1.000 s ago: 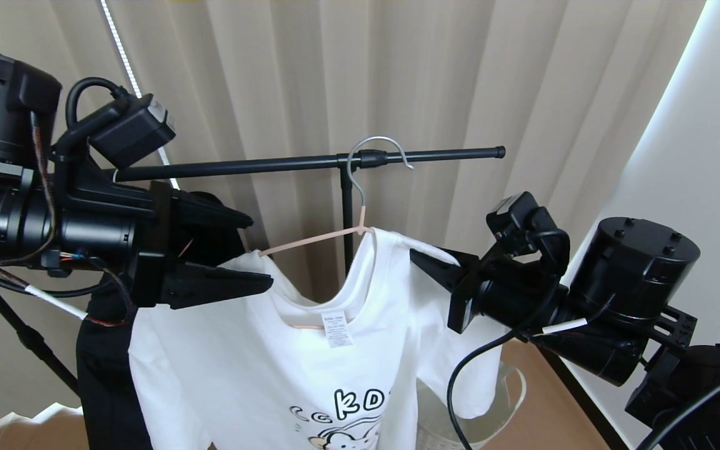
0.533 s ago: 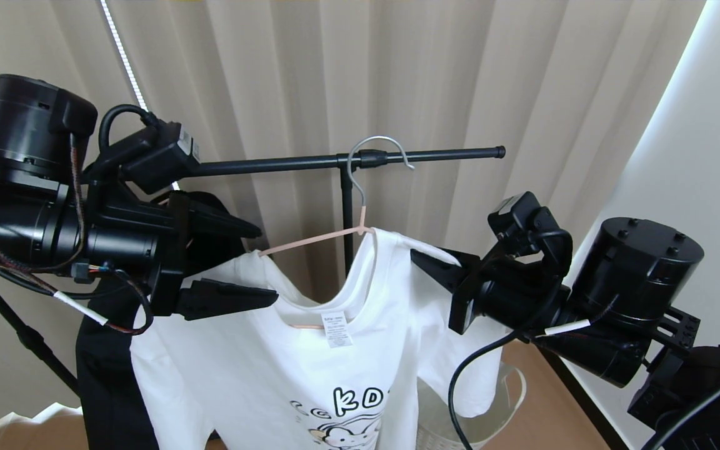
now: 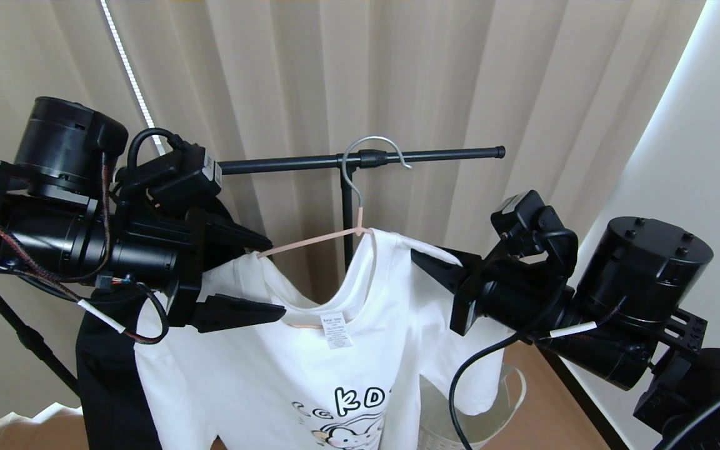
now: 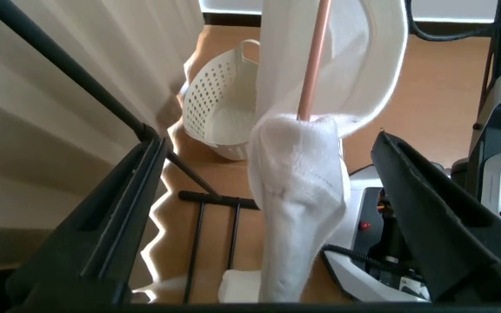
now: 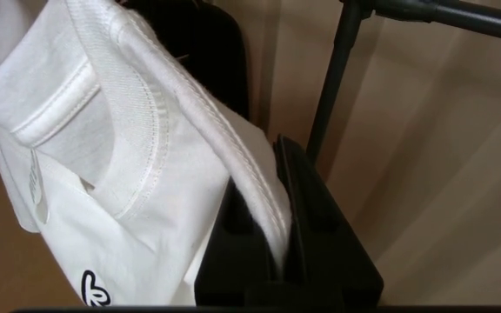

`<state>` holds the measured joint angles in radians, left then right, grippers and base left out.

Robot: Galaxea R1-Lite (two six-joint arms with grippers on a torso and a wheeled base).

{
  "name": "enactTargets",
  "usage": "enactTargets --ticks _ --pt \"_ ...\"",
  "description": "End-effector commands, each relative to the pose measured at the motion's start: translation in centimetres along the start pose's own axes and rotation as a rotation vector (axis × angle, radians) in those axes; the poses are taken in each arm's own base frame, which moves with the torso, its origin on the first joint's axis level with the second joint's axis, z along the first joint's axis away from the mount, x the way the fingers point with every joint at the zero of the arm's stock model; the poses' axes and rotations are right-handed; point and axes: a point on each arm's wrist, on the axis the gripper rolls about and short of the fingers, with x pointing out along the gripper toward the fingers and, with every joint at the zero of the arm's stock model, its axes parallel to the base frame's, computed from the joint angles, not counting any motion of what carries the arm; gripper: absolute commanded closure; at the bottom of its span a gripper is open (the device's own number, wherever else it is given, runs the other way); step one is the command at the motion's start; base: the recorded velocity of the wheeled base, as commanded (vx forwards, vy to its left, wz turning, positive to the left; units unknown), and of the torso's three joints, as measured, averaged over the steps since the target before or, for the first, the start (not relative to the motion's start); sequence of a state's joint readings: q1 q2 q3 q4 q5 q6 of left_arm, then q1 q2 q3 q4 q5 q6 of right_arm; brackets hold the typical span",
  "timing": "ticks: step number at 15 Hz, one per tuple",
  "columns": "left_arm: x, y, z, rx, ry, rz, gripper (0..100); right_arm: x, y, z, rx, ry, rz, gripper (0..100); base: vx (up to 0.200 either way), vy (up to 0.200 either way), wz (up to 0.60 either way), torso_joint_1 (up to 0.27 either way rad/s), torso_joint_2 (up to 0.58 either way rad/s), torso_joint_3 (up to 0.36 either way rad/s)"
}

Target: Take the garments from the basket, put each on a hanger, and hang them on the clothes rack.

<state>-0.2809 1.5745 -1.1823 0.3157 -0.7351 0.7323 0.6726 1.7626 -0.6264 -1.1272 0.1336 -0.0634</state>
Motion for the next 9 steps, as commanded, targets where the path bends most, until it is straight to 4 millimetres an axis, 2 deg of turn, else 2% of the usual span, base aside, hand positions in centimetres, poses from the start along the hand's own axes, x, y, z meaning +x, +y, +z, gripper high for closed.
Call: enactTargets --ticks 1,6,9 --pt "0.42 0.19 -0.11 -0.005 0.005 -0.009 0 -0.03 0.03 0.05 0.0 -0.003 0.002 100 0.0 0.0 0.0 0.0 0.0 0.0" --pt "0.51 0.15 -0.27 -0.005 0.038 0.017 0 -0.24 0.03 0.42 -0.002 -0.015 0.001 100 0.0 0.0 0.0 0.0 0.0 0.0" --pt "1.33 -0.05 -0.09 0.008 0.071 0.028 0 -0.29 0.03 0.5 -0.002 -0.016 0.0 100 0.0 0.0 0.0 0.0 0.0 0.0"
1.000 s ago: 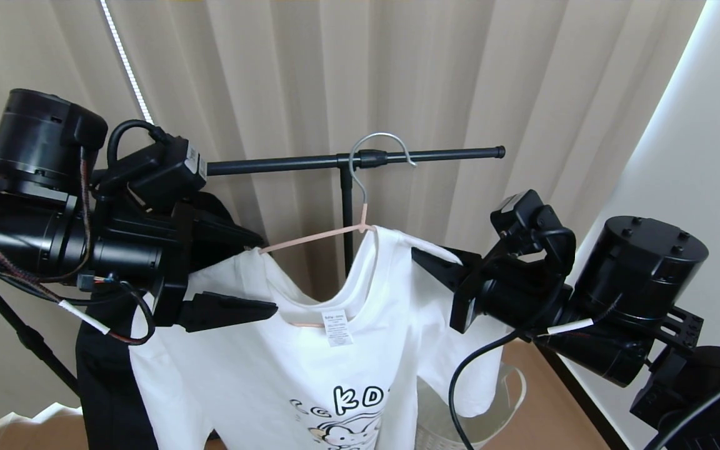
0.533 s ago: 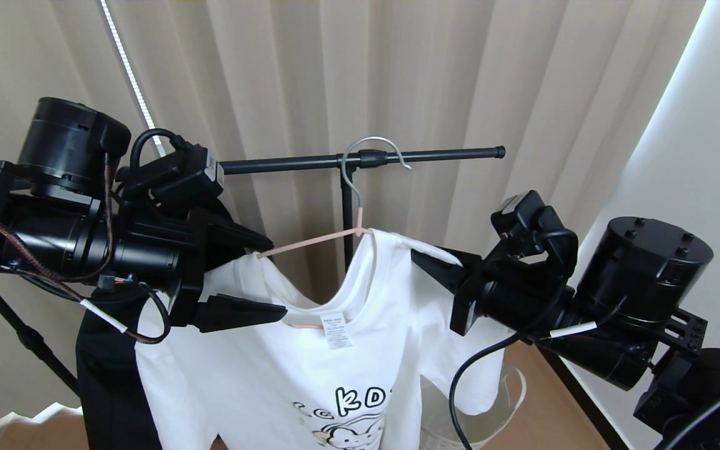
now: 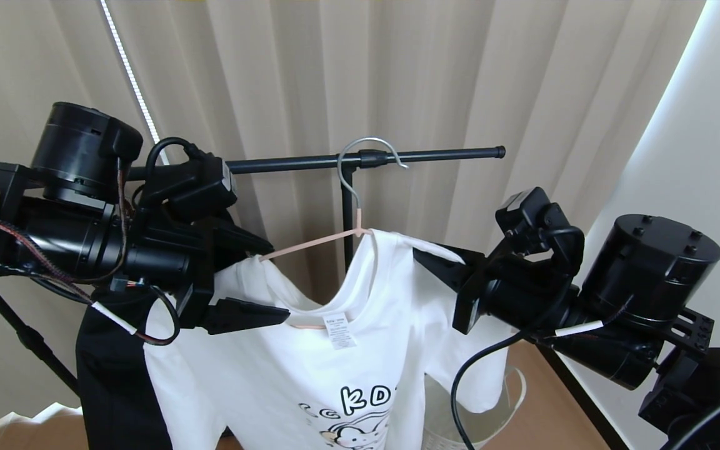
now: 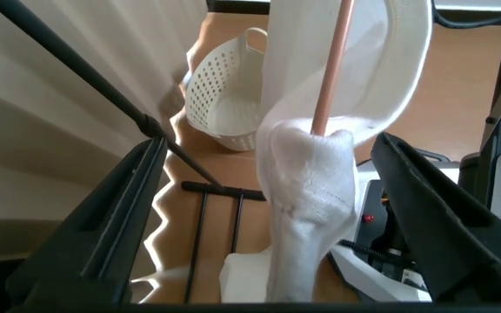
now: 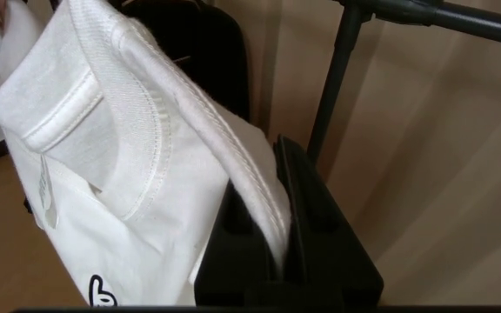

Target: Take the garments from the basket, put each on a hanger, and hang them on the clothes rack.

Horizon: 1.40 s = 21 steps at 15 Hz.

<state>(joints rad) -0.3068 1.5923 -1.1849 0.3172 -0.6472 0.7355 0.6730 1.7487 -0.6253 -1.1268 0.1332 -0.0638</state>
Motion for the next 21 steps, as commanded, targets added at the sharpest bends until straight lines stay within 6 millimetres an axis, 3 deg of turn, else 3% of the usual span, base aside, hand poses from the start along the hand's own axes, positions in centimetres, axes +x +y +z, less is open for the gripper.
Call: enactTargets --ticks 1,3,4,18,19,21 --pt "0.6 -0.2 0.1 0.004 0.012 -0.012 0 0.0 0.0 0.1 -0.001 -0.006 0.0 100 0.0 0.0 0.0 0.0 0.0 0.0" --pt "0.7 -0.3 0.1 0.006 0.012 -0.016 0 0.0 0.0 0.1 -0.001 -0.006 0.0 100 0.0 0.0 0.0 0.0 0.0 0.0" --pt "0.7 -0.2 0.1 0.005 0.013 -0.014 100 0.0 0.0 0.1 -0.001 -0.006 0.0 100 0.0 0.0 0.0 0.0 0.0 0.0" --pt "-0.1 -1.0 0.2 0.018 0.052 0.042 100 -1.2 0.6 0.6 -0.056 -0.006 0.017 100 0.0 0.0 0.0 0.0 0.0 0.0" --pt "-0.4 -1.1 0.4 0.021 0.048 0.048 100 -1.3 0.6 0.6 -0.058 -0.006 0.017 0 0.0 0.0 0.0 0.0 0.0 0.0" --pt "-0.9 -1.3 0.5 0.028 0.039 0.062 100 -1.3 0.4 0.9 -0.058 -0.007 0.009 0 0.0 0.0 0.0 0.0 0.0 0.0"
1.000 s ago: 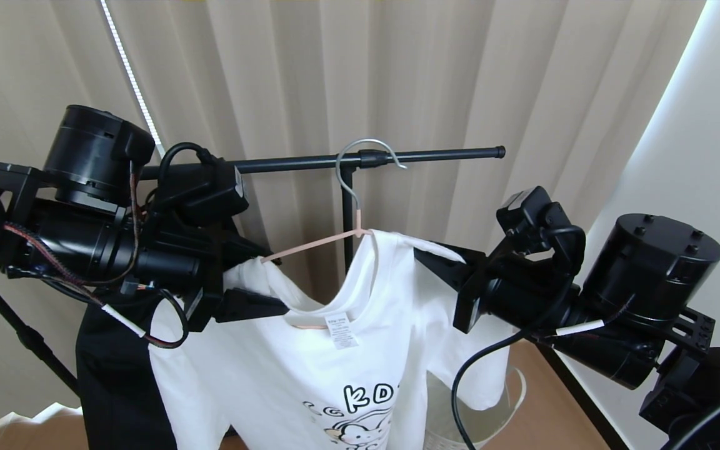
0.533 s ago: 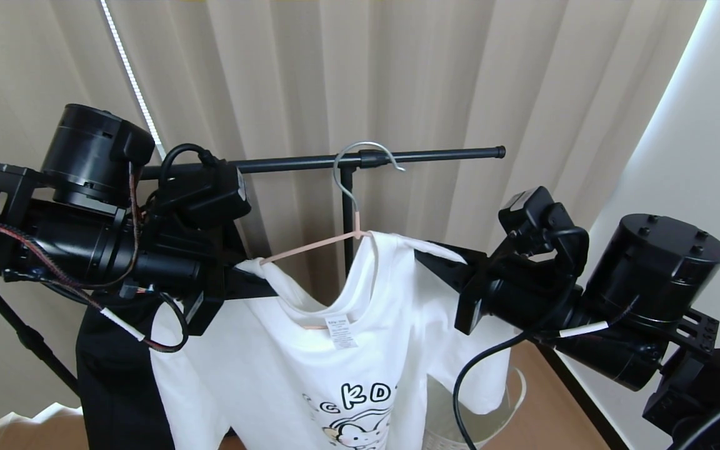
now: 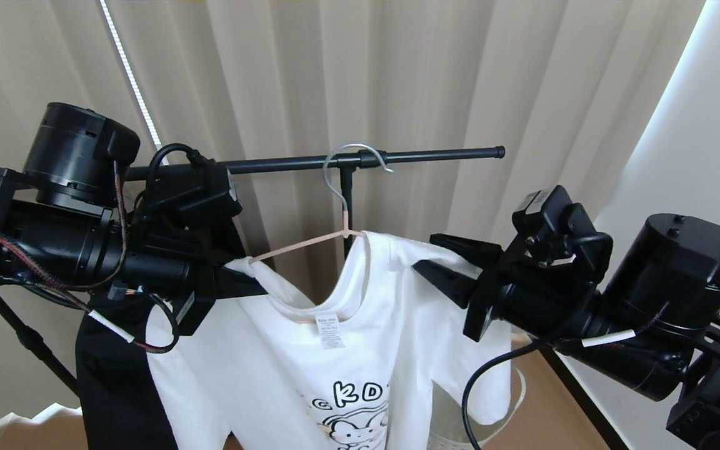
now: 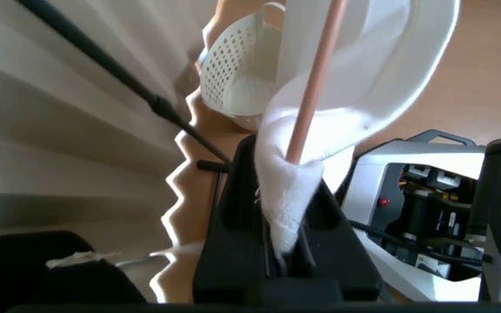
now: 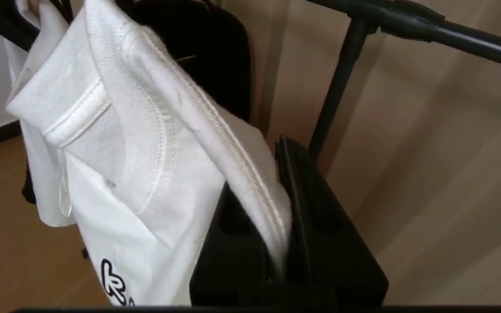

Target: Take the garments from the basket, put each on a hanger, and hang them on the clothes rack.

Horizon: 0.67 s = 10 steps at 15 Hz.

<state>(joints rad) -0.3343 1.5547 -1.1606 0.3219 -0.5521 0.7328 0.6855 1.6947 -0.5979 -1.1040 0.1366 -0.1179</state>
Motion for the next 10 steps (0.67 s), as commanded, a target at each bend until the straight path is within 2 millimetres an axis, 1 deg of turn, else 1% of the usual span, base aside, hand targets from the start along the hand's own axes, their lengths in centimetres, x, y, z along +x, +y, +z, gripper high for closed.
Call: enactTargets --ticks 1,2,3,5,6,8,10 --pt "-0.7 -0.3 0.2 0.009 -0.015 0.012 100 -0.4 -0.6 0.6 -0.004 -0.004 -0.022 0 0.0 0.0 0.0 0.0 0.0 0.0" --pt "-0.8 -0.4 0.1 0.007 -0.014 0.011 100 -0.6 -0.9 0.8 -0.005 -0.004 -0.03 0 0.0 0.0 0.0 0.0 0.0 0.0" --pt "-1.2 -0.6 -0.1 0.003 -0.014 0.019 100 -1.2 -1.5 1.4 -0.006 -0.01 -0.047 0 0.0 0.0 0.0 0.0 0.0 0.0" --pt "-1.5 -0.7 -0.5 -0.008 -0.008 0.027 100 -1.8 -2.4 1.9 -0.009 -0.019 -0.047 0 0.0 0.0 0.0 0.0 0.0 0.0" --pt "-1.8 -0.8 -0.9 -0.019 -0.002 0.036 100 -2.2 -3.1 1.9 -0.011 -0.01 -0.044 0 0.0 0.0 0.0 0.0 0.0 0.0" --pt "-2.3 -1.0 -1.0 -0.022 -0.002 0.044 100 -2.7 -3.4 1.8 -0.036 0.021 -0.02 0 0.0 0.0 0.0 0.0 0.0 0.0" --pt "-3.1 -1.1 -1.1 -0.023 -0.01 0.07 100 -3.4 -3.6 1.0 -0.071 0.098 0.039 0 0.0 0.0 0.0 0.0 0.0 0.0"
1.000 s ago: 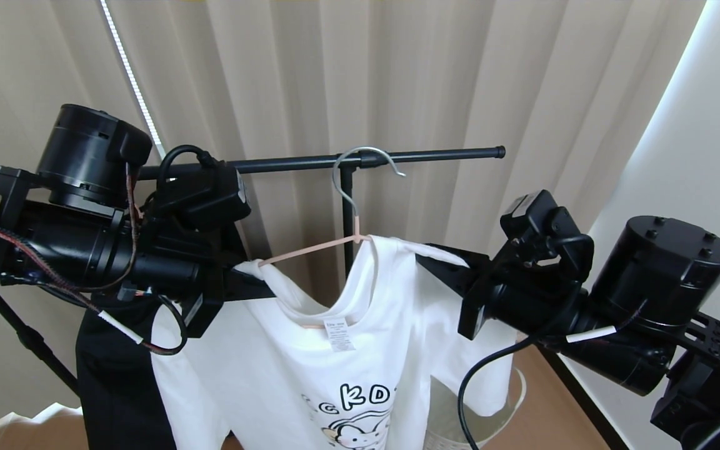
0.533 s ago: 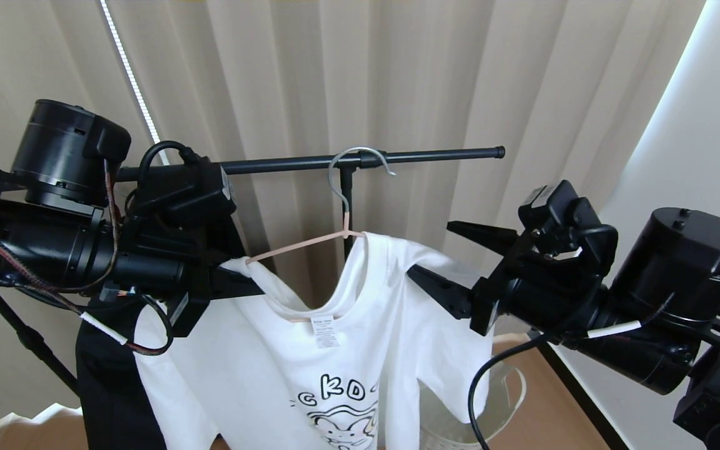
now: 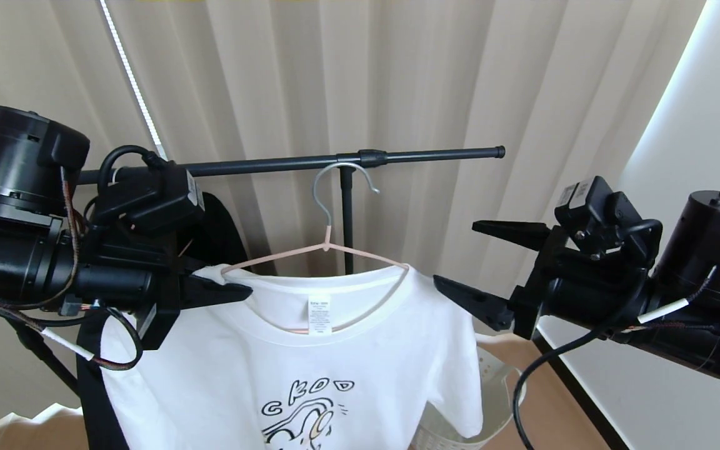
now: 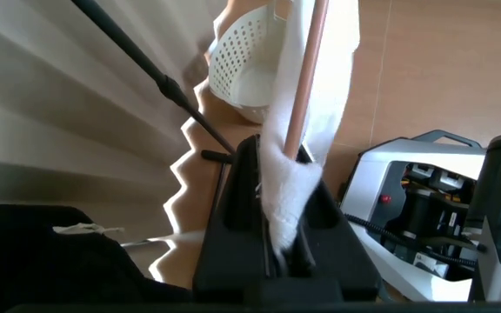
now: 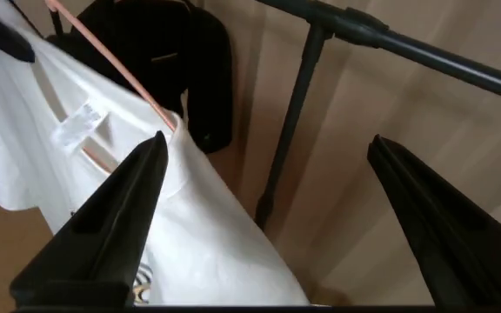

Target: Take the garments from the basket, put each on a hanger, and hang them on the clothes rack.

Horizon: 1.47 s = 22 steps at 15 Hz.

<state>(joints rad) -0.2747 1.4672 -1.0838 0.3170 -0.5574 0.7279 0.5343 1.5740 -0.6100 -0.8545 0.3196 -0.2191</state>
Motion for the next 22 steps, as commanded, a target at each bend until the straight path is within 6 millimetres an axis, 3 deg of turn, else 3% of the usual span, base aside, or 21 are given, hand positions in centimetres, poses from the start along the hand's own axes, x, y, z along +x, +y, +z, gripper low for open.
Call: enactTargets --ticks 1,4,11,17,22 --pt "-0.8 -0.2 0.1 0.005 -0.011 0.019 100 -0.6 -0.4 0.0 -0.016 0.01 -0.003 0 0.0 0.0 0.0 0.0 0.0 0.0" --pt "-1.5 -0.3 -0.2 -0.001 -0.013 0.04 100 -0.5 -0.2 -1.7 -0.084 0.099 0.041 0 0.0 0.0 0.0 0.0 0.0 0.0" --pt "-3.2 -1.1 -0.5 -0.024 -0.028 0.081 100 1.5 -1.1 -4.2 -0.062 0.185 0.044 0 0.0 0.0 0.0 0.0 0.0 0.0" --pt "-4.4 -2.0 -0.4 -0.071 -0.05 0.104 100 4.4 -2.2 -7.1 -0.027 0.261 0.048 0 0.0 0.0 0.0 0.0 0.0 0.0" --pt "-5.4 -2.6 0.0 -0.096 -0.077 0.118 100 5.5 -2.8 -7.5 -0.004 0.262 0.034 0 0.0 0.0 0.0 0.0 0.0 0.0"
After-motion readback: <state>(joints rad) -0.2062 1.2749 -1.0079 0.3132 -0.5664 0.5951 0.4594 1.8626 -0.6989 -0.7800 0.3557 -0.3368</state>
